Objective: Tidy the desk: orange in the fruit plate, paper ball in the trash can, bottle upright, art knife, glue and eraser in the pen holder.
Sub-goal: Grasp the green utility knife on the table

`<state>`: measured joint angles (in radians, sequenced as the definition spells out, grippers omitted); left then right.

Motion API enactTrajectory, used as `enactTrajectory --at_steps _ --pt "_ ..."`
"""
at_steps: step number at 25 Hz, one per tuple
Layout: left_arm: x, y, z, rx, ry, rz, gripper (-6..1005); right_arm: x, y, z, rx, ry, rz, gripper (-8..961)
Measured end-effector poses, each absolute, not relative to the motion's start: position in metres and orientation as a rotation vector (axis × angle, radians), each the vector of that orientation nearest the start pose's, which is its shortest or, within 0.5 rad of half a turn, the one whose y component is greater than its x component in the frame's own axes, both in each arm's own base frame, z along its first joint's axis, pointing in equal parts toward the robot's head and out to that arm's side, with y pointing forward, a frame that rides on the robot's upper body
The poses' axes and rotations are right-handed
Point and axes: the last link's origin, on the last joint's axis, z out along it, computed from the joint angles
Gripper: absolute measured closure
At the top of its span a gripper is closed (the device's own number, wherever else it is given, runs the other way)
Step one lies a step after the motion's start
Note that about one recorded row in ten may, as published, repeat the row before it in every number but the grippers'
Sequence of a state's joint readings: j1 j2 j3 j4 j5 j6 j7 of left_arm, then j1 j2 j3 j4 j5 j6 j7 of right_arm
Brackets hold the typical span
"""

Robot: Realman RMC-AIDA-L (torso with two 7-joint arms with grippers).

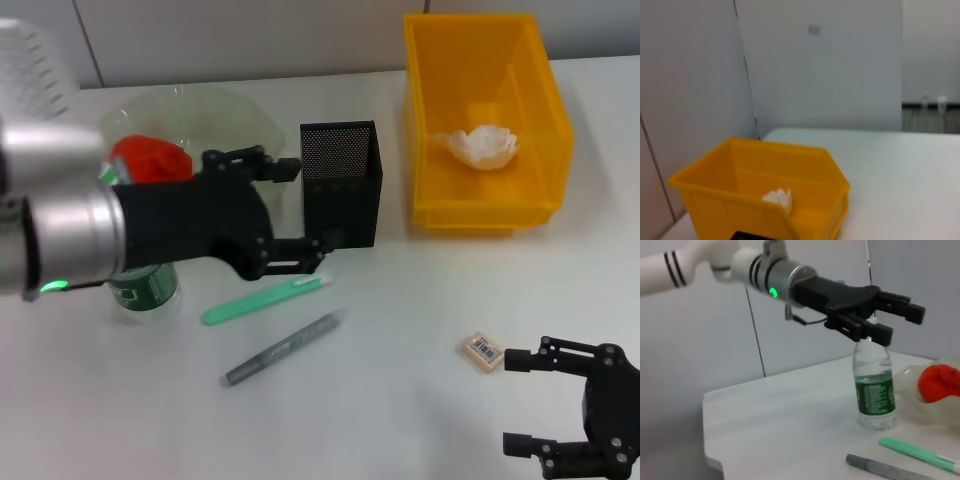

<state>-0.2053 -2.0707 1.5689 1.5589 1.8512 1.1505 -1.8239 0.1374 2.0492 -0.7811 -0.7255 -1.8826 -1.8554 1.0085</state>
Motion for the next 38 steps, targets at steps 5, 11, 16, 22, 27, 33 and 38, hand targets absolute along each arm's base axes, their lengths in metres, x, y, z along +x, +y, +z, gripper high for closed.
enactTrajectory --at_steps 5,11,16,22,27,33,38 --pt "-0.121 0.31 -0.024 -2.795 -0.165 -0.254 209 0.326 0.194 0.02 -2.742 0.362 0.804 136" --pt "-0.103 0.32 -0.039 -2.827 -0.203 -0.012 213 0.328 0.193 0.02 -2.742 0.382 0.809 137" --pt "-0.096 0.329 -0.049 -2.831 -0.259 0.206 216 0.33 0.193 0.021 -2.736 0.39 0.803 137" --pt "-0.096 0.337 -0.054 -2.816 -0.293 0.291 220 0.33 0.194 0.021 -2.74 0.386 0.798 136" --pt "-0.099 0.341 -0.058 -2.814 -0.29 0.351 223 0.331 0.195 0.02 -2.745 0.387 0.783 136" --pt "-0.098 0.342 -0.063 -2.822 -0.289 0.383 227 0.331 0.195 0.019 -2.749 0.388 0.779 137" --pt "-0.105 0.343 -0.07 -2.819 -0.287 0.459 230 0.33 0.196 0.019 -2.752 0.387 0.776 136"
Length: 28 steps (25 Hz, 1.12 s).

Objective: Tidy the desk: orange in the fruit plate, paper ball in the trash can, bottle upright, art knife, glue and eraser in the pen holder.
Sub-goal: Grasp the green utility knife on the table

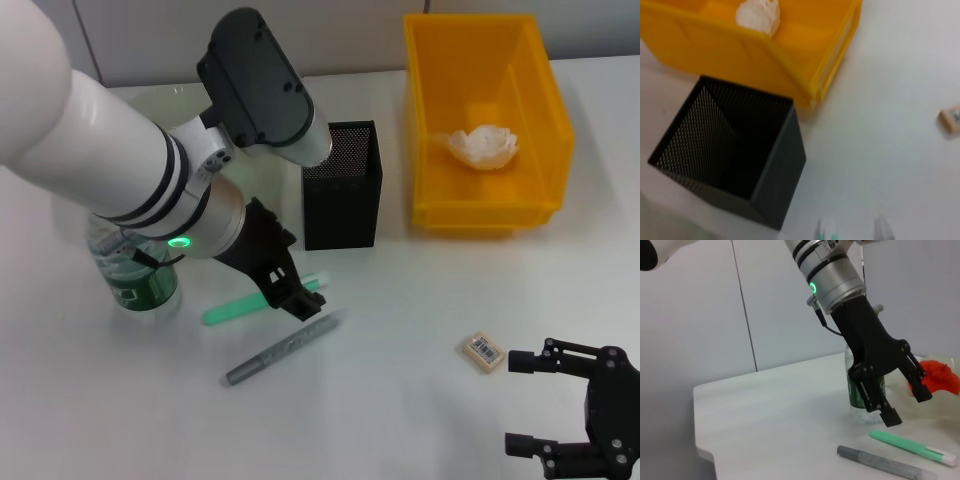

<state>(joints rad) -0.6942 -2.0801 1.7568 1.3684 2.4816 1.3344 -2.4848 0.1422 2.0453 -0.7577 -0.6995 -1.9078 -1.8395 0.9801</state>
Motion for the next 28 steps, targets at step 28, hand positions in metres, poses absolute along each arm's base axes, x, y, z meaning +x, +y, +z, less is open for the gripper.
enactTrajectory --at_steps 28 --pt "-0.128 0.351 -0.089 -2.795 -0.258 0.609 268 0.329 0.196 0.012 -2.77 0.402 0.776 137"
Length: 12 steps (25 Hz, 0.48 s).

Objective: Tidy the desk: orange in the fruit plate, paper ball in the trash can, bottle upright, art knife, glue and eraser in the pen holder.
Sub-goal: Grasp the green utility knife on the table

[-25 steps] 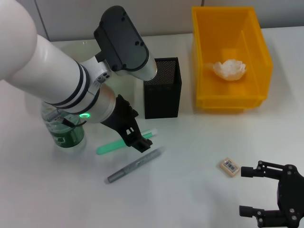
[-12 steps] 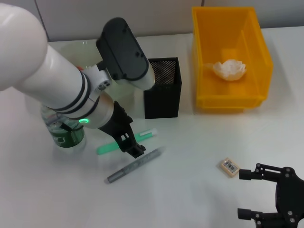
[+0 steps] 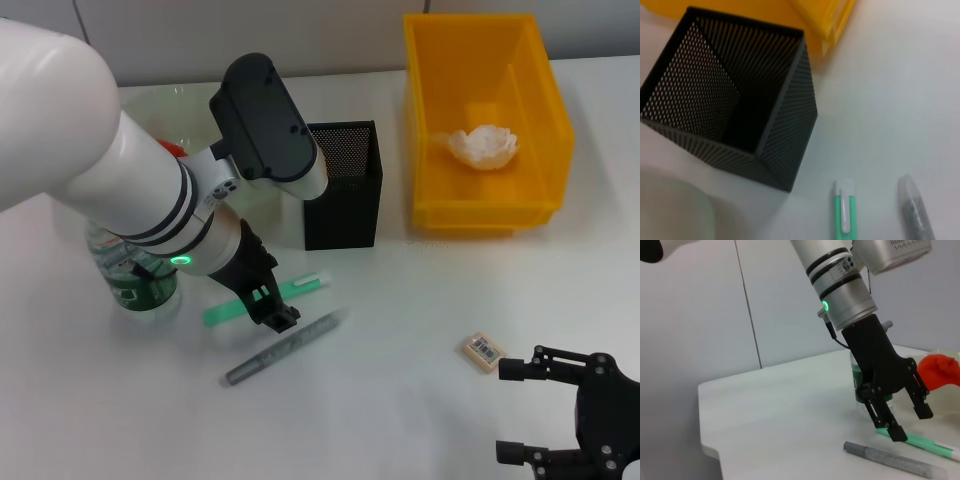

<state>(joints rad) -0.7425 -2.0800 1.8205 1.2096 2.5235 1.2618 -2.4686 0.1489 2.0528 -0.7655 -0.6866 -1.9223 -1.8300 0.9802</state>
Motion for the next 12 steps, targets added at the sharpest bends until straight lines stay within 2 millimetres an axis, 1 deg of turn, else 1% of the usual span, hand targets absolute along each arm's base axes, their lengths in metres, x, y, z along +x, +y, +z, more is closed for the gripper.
enactTrajectory --at_steps 1,4,7,12 --pt "-0.132 0.353 -0.09 -2.789 -0.268 0.62 279 0.329 0.196 0.012 -2.77 0.403 0.776 137" --pt "-0.134 0.354 -0.09 -2.785 -0.272 0.631 310 0.329 0.196 0.011 -2.773 0.403 0.778 136" --pt "-0.142 0.357 -0.09 -2.768 -0.288 0.662 308 0.329 0.196 0.011 -2.779 0.403 0.776 136" --pt "-0.144 0.358 -0.091 -2.767 -0.293 0.669 309 0.328 0.197 0.01 -2.783 0.403 0.78 137"
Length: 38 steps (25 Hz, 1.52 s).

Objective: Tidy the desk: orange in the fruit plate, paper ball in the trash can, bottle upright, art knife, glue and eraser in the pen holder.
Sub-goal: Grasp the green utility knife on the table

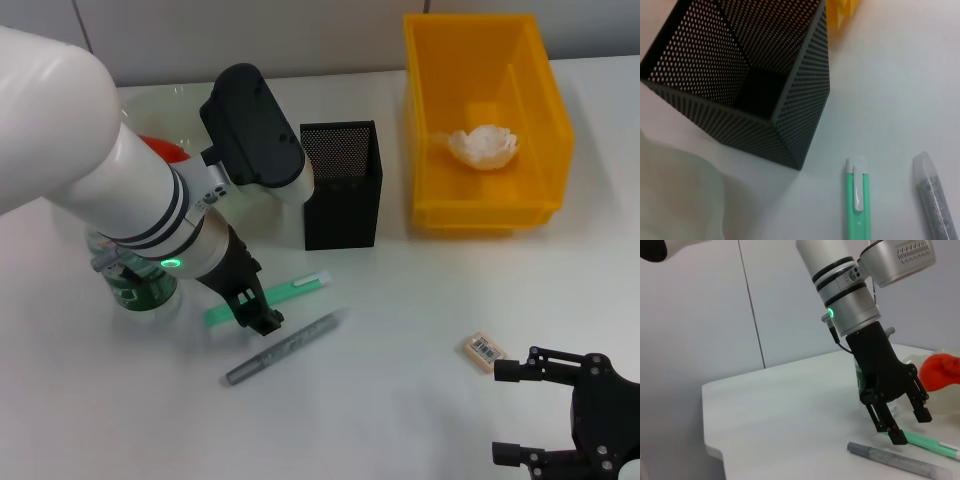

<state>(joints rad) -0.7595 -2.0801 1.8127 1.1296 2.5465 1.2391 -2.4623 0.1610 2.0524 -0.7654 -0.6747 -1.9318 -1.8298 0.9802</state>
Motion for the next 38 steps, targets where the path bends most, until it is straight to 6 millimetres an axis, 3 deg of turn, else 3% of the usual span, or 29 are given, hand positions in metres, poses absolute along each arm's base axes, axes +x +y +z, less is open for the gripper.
enactTrajectory --at_steps 15,38 --pt "-0.1466 0.3608 -0.0915 -2.78 -0.304 0.713 324 0.3276 0.1961 0.0054 -2.799 0.412 0.773 136" --pt "-0.1508 0.3589 -0.0908 -2.785 -0.314 0.752 454 0.3271 0.1949 0.004 -2.811 0.412 0.772 137"
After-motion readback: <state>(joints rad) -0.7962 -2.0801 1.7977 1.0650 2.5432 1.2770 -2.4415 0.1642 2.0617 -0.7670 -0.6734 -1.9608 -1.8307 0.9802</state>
